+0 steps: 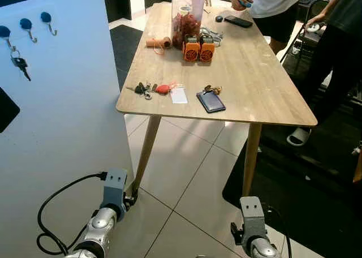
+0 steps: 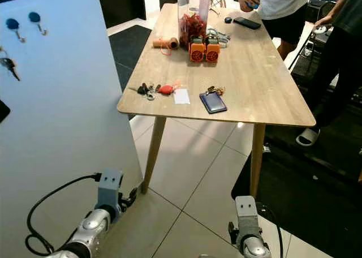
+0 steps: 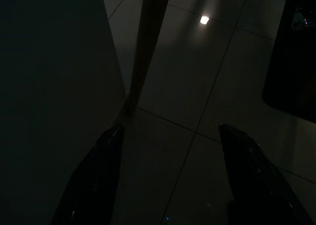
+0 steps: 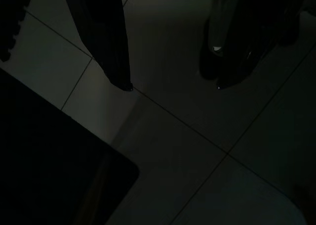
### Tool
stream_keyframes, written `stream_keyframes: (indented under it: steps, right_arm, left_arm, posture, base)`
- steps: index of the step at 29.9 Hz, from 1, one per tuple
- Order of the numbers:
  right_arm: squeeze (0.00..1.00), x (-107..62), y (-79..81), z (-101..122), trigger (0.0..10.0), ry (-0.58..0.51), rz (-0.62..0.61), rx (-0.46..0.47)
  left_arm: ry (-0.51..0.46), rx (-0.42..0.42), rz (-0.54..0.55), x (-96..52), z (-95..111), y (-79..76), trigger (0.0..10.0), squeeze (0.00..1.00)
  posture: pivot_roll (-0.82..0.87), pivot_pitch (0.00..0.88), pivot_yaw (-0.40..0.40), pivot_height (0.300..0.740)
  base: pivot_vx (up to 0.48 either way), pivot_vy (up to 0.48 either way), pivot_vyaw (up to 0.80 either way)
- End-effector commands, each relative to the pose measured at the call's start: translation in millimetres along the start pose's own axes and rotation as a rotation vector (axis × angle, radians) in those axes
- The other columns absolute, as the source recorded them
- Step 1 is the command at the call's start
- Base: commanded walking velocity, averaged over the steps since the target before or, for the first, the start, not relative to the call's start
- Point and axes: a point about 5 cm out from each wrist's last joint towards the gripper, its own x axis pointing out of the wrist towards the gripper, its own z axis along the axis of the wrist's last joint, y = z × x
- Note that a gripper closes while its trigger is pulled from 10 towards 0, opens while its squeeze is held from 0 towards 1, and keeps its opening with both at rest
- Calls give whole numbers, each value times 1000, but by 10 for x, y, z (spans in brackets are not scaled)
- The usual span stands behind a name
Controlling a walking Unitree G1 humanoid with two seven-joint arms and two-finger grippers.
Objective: Hang keys on a hook
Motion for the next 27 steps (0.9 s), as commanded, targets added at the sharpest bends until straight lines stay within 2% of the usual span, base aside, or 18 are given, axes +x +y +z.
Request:
stream_keyframes:
  steps: [1, 20, 27]
  right_arm:
    - [0, -7, -2, -19, 10000, 0, -2, -5]
    - [0, -6, 13, -4, 10000, -10, 7, -26]
    - [0, -9, 30, -12, 10000, -10, 13, -31]
  left_arm:
    - [7, -15, -11, 11, -4, -44, 10000, 0]
    - [4, -24, -4, 1, -11, -21, 10000, 0]
    - [-18, -6, -19, -11, -5, -23, 10000, 0]
  posture:
    - [42, 38, -39, 740]
    - [42, 40, -39, 740]
    - [41, 42, -38, 740]
  base:
    - [304, 0, 0]
    - [333, 0, 0]
    - [0, 0, 0]
